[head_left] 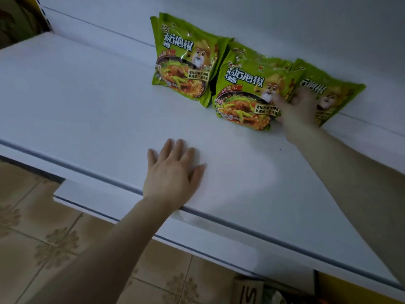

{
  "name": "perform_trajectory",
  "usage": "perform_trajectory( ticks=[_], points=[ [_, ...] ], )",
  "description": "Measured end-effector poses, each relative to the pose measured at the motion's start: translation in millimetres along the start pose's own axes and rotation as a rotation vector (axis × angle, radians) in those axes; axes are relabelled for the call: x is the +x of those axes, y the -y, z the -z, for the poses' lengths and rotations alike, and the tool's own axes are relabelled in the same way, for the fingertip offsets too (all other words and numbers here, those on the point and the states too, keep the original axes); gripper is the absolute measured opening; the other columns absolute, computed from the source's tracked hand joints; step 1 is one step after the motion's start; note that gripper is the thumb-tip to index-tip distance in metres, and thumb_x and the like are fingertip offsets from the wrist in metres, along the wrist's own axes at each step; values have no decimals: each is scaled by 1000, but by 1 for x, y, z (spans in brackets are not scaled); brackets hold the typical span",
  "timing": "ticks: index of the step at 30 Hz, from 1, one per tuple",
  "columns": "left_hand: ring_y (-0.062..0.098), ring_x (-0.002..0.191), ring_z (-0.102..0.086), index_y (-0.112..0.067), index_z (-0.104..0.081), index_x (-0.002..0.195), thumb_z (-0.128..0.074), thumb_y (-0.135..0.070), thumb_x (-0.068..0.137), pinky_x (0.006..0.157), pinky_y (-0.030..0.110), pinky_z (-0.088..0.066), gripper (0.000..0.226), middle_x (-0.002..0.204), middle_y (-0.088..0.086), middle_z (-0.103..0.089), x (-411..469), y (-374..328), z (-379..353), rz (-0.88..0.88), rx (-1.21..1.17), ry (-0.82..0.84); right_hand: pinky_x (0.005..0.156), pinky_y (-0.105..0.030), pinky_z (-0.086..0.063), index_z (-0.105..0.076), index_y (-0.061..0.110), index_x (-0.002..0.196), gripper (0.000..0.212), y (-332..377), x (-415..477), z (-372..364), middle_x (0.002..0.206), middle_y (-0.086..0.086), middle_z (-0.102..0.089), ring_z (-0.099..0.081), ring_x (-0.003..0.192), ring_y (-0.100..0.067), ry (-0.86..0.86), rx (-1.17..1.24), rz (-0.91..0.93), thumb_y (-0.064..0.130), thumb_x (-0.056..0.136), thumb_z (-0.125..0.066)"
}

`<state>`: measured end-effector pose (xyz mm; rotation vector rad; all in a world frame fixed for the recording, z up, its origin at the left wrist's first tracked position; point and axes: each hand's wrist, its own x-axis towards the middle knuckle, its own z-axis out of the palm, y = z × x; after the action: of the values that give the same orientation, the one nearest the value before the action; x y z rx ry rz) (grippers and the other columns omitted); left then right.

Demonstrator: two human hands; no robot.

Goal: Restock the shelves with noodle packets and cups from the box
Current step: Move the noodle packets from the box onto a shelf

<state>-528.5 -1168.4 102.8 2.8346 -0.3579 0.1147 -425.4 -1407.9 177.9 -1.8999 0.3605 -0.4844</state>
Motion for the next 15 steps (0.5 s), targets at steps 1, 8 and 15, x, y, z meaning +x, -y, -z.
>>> perform_trajectory(
  ticks=[1,8,15],
  points=[
    [33,126,-38,-20,-53,111,-21,-52,88,92,51,-31,51,124,8,-49,0,0,0,-6,4,-13,83,-55,-52,-57,5,102,34,-2,5,-4,104,-13,-66,-63,98,-28,-16,2,-3,26,77,-69],
    [33,121,-43,-21,-53,110,-23,-51,89,90,50,-36,47,121,7,-51,-1,-1,2,-3,16,-19,85,-54,-51,-49,19,80,19,-3,29,-28,104,-11,-61,-60,98,-32,-66,-35,-24,24,80,-68],
    [33,123,-44,-19,-55,112,-26,-50,89,93,54,-37,48,125,8,-53,-1,0,1,-9,6,-30,87,-49,-52,-59,7,104,30,-6,32,-35,108,-13,-63,-61,98,-30,-105,-26,-116,24,81,-68]
  ],
)
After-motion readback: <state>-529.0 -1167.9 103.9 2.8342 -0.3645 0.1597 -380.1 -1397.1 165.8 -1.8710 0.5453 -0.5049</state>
